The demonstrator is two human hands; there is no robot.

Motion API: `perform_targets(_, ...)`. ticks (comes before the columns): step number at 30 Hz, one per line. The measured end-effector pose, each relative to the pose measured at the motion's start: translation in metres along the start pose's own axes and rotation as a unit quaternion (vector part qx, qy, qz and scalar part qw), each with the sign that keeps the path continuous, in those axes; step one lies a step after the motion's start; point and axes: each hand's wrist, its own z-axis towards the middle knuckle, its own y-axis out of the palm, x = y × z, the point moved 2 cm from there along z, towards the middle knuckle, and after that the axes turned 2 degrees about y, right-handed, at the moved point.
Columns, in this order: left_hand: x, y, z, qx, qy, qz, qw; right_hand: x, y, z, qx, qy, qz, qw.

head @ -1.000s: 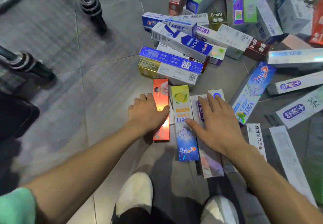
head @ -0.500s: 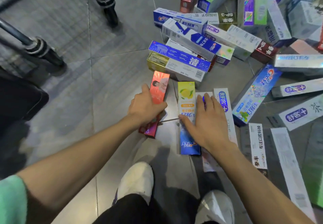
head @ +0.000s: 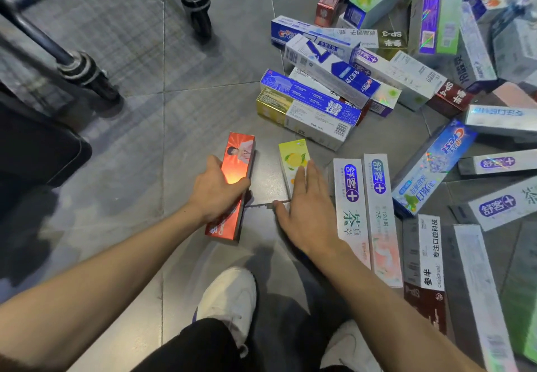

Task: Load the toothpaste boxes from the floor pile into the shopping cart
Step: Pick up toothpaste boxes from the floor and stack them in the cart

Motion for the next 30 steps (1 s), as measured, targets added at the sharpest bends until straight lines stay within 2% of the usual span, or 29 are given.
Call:
perform_targets(4, -0.008, 0.000, -0.003, -0.010, -0.004, -0.011, 1.000, 0.006, 0.001, -0.006, -0.006, 0.069, 0.111, 0.991)
perform_targets(6, -0.013, 0.001, -0.005, -0.020, -0.018, -0.028, 0.999, 0.014, 0.005, -0.010, -0.016, 0.113, 0.100, 0.988)
perform_targets(9, -0.013, 0.005, -0.010, -0.026, -0.034, -0.081, 0.996, 0.021, 0.010, -0.009, 0.008, 0.111, 0.142, 0.984)
perform_targets(12, -0.005, 0.010, -0.013, -0.014, -0.037, -0.167, 0.985, 0.022, -0.001, -0.003, 0.023, 0.134, 0.278, 0.951)
perform_targets(17, 0.033, 0.002, -0.019, 0.020, 0.014, -0.239, 0.971, 0.017, -0.039, 0.009, 0.000, 0.188, 0.460, 0.868)
perform_targets(21, 0.088, -0.029, -0.051, 0.044, 0.025, -0.311, 0.949, -0.002, -0.103, -0.004, 0.000, 0.181, 0.562, 0.807)
perform_targets(23, 0.119, -0.057, -0.077, 0.032, 0.039, -0.321, 0.946, -0.011, -0.146, -0.019, 0.011, 0.166, 0.603, 0.780)
perform_targets(30, 0.265, -0.214, -0.204, -0.005, 0.033, -0.381, 0.924, -0.087, -0.353, -0.091, -0.014, 0.136, 0.684, 0.716)
